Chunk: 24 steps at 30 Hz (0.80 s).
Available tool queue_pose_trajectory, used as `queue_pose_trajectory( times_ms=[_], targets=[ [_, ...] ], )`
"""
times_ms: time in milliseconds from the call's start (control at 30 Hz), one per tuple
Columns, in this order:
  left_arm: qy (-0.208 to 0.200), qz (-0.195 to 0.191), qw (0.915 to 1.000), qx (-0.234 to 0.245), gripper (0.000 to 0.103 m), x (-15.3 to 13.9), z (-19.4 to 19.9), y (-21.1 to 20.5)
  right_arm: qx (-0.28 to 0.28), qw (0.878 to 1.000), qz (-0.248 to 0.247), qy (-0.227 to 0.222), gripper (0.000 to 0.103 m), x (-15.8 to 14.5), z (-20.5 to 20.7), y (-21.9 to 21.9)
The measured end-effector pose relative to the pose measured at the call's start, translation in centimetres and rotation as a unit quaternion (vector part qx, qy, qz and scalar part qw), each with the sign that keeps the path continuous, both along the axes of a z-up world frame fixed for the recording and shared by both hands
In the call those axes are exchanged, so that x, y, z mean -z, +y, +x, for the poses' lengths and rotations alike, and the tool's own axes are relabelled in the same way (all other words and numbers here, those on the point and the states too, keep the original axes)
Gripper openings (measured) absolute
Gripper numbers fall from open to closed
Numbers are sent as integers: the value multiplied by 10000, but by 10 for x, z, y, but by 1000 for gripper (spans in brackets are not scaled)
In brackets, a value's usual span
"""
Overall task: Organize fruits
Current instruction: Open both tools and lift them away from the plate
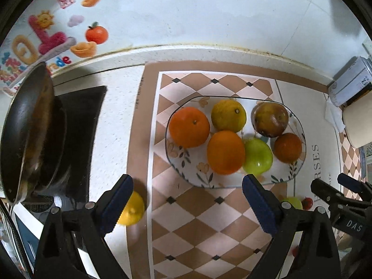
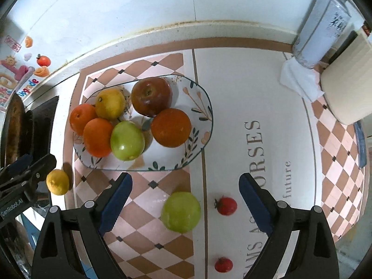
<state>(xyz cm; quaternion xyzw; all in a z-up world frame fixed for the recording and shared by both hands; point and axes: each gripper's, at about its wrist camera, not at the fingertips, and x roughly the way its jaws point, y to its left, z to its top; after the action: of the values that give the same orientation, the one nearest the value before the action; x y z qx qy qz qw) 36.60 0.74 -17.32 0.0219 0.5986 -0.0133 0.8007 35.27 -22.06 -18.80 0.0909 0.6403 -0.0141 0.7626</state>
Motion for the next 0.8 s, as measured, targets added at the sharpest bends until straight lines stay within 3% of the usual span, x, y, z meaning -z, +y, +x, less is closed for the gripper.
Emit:
queue_pose_trajectory(
  times_ms=[467, 800],
  targets=[
    [-800, 47, 9968, 3, 96, -67, -72, 3, -193, 9963, -235, -807, 95, -82, -65, 14],
    [-1125, -98, 9936, 29, 96, -111, -113, 3, -285, 9907, -233, -1308, 95, -136, -111, 20]
  ],
)
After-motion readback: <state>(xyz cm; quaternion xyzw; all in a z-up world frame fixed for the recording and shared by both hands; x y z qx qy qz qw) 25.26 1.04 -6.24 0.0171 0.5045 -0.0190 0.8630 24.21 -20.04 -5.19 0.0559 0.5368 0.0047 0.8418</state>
